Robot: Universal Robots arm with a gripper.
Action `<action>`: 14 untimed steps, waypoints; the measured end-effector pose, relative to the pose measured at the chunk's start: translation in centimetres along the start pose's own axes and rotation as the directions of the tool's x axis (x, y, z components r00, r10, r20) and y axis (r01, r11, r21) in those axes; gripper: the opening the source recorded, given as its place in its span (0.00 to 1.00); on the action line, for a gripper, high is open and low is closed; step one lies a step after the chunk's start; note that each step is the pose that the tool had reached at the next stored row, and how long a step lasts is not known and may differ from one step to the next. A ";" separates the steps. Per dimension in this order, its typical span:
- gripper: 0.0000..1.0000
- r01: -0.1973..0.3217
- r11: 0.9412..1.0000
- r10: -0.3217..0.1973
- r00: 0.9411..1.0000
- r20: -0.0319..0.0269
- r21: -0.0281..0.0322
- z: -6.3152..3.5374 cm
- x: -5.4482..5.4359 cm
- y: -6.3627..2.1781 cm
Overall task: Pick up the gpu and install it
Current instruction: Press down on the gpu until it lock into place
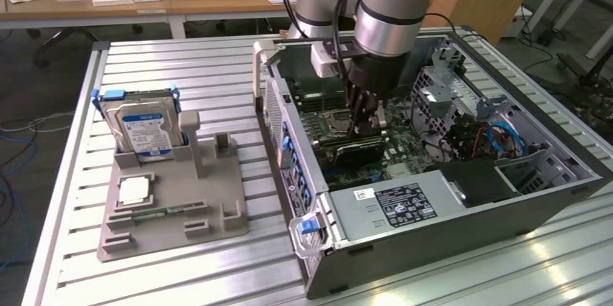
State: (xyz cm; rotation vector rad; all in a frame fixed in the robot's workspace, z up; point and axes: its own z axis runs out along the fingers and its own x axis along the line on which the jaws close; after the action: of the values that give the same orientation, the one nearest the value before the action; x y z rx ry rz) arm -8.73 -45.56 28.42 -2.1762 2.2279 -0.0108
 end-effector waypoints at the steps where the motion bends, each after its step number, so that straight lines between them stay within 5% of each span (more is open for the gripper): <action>1: 0.11 0.000 1.000 0.000 1.000 0.000 0.000 0.02 0.0 0.00; 14: 0.11 0.000 1.000 0.000 1.000 0.000 0.000 0.96 -0.2 0.02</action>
State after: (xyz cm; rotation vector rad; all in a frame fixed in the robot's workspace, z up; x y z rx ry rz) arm -8.72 -45.38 27.46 -2.1763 2.2281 -0.0109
